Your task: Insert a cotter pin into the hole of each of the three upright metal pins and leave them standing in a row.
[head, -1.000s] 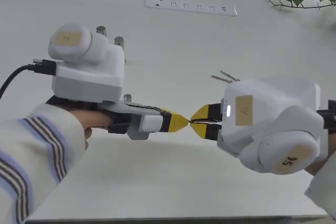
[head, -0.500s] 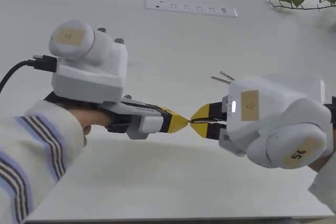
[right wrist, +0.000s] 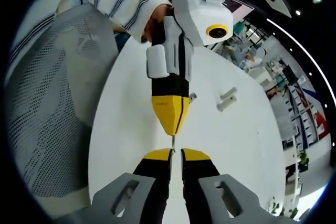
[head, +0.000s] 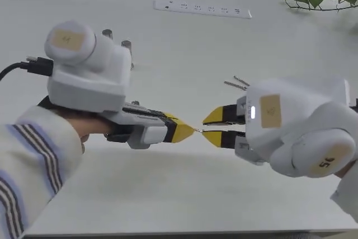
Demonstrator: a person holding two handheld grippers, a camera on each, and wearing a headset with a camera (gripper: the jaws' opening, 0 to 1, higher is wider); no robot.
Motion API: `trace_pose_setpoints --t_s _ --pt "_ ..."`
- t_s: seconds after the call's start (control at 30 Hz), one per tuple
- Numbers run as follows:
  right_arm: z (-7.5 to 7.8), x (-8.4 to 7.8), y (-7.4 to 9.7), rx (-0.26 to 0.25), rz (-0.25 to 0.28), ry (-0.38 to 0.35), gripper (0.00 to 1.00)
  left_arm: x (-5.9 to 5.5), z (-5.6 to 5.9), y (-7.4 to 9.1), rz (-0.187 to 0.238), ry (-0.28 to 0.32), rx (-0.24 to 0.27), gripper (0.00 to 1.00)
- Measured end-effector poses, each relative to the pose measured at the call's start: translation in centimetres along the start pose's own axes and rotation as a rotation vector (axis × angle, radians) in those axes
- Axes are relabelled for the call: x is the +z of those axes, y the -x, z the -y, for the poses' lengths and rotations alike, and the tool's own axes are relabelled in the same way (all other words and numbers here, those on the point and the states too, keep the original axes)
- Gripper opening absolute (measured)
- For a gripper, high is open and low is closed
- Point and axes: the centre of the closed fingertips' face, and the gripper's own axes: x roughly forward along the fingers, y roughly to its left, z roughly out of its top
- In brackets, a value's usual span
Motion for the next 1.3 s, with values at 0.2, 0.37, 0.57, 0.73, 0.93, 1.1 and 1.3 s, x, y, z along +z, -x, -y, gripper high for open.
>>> trace_pose_setpoints --t_s 0.2,0.37,0.57,0.73,0.93,1.1,1.3 --pt "-0.6 -0.2 0.2 0.062 0.03 -0.13 0.1 0.1 -0.1 0.3 0.004 -0.035 0.0 0.0" --pt "-0.7 0.0 0.7 0.126 0.084 -0.267 0.14 0.2 0.4 0.8 0.018 -0.077 -0.027 0.0" --pt "-0.9 0.9 1.2 0.187 0.144 -0.359 0.15 0.2 0.9 1.2 0.028 -0.231 -0.059 0.0" --pt "-0.8 1.2 1.2 0.215 0.169 -0.394 0.15 0.1 1.7 1.5 0.043 -0.339 -0.099 0.0" --pt "-1.3 1.4 1.2 0.248 0.173 -0.404 0.14 0.3 2.2 1.7 0.07 -0.419 -0.128 0.0" --pt "-1.5 1.5 1.3 0.27 0.18 -0.423 0.13 0.1 2.8 1.7 0.078 -0.46 -0.159 0.0" --pt "-1.8 1.8 1.5 0.294 0.19 -0.415 0.11 0.1 3.1 1.6 0.082 -0.474 -0.178 0.0"
